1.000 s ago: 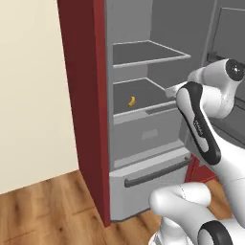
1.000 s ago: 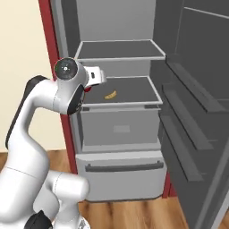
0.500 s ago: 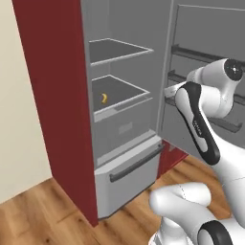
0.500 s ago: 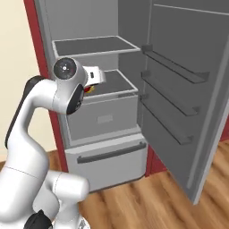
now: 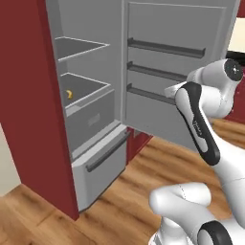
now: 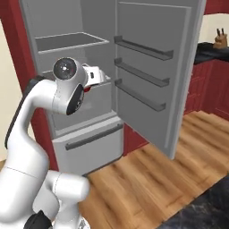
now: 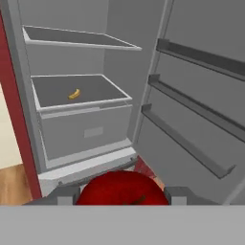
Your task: Retrieve the apple and banana from the fridge and place them into the bowl on the dining table.
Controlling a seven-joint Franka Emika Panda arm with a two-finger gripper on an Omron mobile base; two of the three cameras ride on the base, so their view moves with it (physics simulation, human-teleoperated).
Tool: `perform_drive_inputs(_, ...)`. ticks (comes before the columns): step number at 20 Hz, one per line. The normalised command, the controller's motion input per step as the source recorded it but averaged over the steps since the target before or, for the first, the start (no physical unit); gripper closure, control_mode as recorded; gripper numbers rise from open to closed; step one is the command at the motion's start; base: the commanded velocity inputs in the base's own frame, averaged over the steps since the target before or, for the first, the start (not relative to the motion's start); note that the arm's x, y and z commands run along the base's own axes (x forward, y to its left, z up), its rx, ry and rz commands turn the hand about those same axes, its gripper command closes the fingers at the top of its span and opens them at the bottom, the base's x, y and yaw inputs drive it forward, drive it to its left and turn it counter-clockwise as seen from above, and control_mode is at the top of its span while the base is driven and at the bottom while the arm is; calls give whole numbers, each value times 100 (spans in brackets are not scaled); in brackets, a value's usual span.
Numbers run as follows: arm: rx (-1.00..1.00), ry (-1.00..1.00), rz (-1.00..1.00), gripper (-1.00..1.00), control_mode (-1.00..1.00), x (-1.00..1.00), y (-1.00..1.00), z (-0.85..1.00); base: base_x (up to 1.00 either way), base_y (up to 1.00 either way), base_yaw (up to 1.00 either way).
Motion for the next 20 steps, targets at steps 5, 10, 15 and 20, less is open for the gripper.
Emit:
perform_drive_inputs(5, 0, 0, 0, 100, 100, 0, 0, 0, -57, 17, -46)
perform_drive_inputs(10, 0, 0, 0, 100, 100, 0, 0, 0, -53, 36, -45)
perform_drive_inputs(15, 0, 0, 0, 100, 100, 0, 0, 0, -42, 63, -45)
perform_drive_inputs(20, 0, 0, 0, 100, 100, 0, 0, 0, -31, 97, -42)
